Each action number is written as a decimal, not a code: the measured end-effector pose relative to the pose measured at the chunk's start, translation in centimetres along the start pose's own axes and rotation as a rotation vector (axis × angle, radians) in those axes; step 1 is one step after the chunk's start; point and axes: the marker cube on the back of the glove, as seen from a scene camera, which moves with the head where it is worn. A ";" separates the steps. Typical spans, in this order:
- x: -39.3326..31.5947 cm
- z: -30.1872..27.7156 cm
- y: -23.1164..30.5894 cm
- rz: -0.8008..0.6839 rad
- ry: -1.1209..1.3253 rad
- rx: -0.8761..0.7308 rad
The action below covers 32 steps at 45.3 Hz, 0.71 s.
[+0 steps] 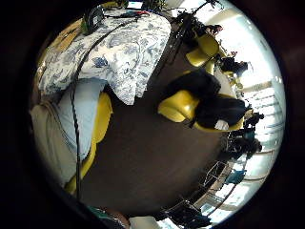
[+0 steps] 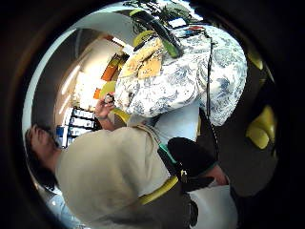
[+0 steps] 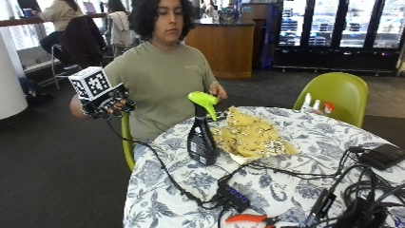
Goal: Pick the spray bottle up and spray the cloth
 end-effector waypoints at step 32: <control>-3.0 5.3 -15.6 0.139 -0.815 0.186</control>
